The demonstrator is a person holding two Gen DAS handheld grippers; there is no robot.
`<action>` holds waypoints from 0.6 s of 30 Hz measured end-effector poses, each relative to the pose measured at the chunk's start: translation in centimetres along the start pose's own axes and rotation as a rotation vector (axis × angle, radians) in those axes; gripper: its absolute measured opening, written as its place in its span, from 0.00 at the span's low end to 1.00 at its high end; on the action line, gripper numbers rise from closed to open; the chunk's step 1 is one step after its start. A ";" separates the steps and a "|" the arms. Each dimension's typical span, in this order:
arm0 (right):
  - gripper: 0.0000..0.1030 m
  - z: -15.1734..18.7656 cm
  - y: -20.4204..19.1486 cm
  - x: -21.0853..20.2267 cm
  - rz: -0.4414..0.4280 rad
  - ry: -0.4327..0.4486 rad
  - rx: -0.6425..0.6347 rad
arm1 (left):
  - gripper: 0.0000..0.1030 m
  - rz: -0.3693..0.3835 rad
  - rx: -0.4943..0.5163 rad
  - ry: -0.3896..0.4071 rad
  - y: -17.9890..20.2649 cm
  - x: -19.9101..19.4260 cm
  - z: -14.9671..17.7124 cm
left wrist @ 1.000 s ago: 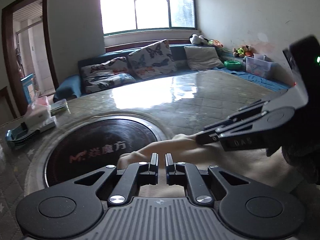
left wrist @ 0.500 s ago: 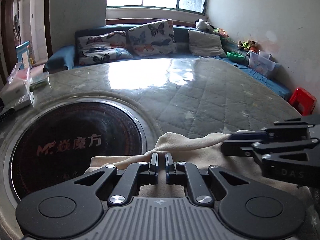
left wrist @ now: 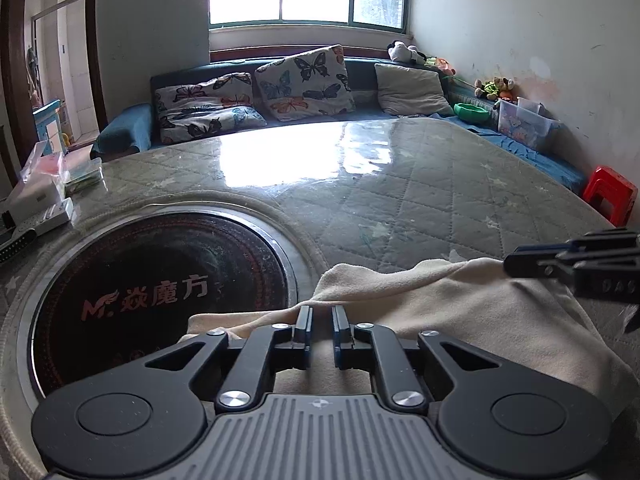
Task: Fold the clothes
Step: 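Release the folded edge with the right gripper and smooth the sweatshirt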
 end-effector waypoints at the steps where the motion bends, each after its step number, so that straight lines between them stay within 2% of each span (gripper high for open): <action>1: 0.12 -0.1 0.3 -0.5 0.011 0.009 -0.002 | 0.12 0.002 0.002 0.007 0.1 -0.3 0.0; 2: 0.12 -0.3 0.5 -1.0 0.022 0.018 -0.003 | 0.15 0.006 0.006 0.017 0.2 -0.8 0.0; 3: 0.12 -0.4 0.8 -1.4 0.033 0.027 -0.005 | 0.22 0.011 0.011 0.027 0.4 -1.3 0.1; 4: 0.13 -0.5 1.0 -1.9 0.044 0.036 -0.007 | 0.37 0.021 0.019 0.037 0.8 -1.8 0.1; 5: 0.13 -0.4 1.0 -2.3 0.044 0.034 -0.014 | 0.43 0.033 0.032 0.048 1.3 -2.4 0.2; 12: 0.14 1.2 -0.5 -3.2 0.012 0.023 -0.068 | 0.49 0.095 0.101 0.049 4.6 -4.5 2.5; 15: 0.14 2.9 -0.5 -2.9 0.040 0.000 -0.101 | 0.55 0.093 0.101 0.035 4.8 -4.8 3.6; 18: 0.15 2.9 -0.7 -4.0 0.045 0.017 -0.107 | 0.64 0.084 0.098 0.030 4.8 -5.2 4.2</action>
Point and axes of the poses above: each gripper's, at about its wrist camera, not at the fingertips, and x roughly the way its jaws point, y to its right, z to its underside, the point moved 9 cm from there along x, roughly the way its jaws point, and after that the axes turned 7 degrees about -x, right-handed, at the moved point
